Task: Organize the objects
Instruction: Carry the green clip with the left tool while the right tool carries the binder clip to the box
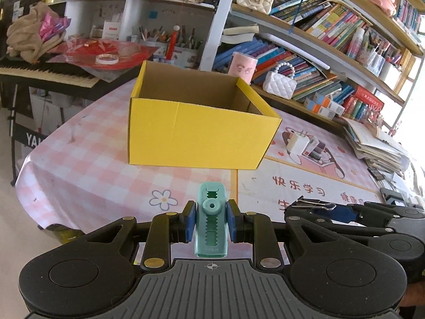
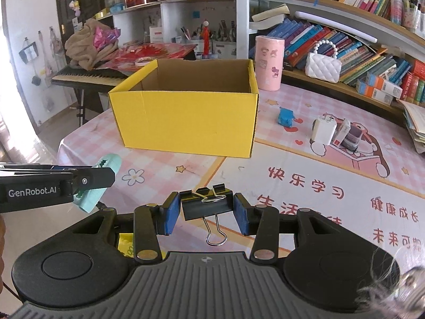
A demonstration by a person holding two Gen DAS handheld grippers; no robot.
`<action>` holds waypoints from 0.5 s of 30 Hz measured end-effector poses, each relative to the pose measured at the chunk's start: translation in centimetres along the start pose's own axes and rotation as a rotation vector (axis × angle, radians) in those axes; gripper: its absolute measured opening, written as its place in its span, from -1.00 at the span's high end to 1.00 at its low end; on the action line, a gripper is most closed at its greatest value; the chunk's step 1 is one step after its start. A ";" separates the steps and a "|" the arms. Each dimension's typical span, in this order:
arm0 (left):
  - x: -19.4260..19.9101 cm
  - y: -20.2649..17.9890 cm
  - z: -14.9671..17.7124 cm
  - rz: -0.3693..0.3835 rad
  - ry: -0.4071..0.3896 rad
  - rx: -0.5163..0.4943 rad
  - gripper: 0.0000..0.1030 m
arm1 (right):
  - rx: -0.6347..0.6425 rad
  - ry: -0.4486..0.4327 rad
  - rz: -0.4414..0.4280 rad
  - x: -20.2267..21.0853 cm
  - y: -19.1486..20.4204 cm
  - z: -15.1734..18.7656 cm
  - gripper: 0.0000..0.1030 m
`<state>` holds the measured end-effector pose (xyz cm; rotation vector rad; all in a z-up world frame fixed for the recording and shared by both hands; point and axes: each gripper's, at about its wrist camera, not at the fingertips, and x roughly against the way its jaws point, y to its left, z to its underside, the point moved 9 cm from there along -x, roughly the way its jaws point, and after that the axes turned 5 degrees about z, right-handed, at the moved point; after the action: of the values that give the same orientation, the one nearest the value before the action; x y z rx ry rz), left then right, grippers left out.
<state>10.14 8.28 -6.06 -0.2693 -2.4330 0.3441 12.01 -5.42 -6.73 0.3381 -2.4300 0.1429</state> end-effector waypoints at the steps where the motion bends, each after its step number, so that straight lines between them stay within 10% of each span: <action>1: 0.1 0.0 0.0 0.002 -0.002 -0.002 0.56 | -0.003 -0.001 0.003 0.1 0.1 0.0 0.20; 15: -0.2 0.1 -3.4 0.000 -0.085 -0.007 0.56 | 0.034 -0.053 0.033 -0.2 -0.5 -2.4 0.20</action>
<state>12.48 8.90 -3.60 -0.2631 -2.5177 0.3538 13.73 -5.38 -4.99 0.3213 -2.4883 0.1919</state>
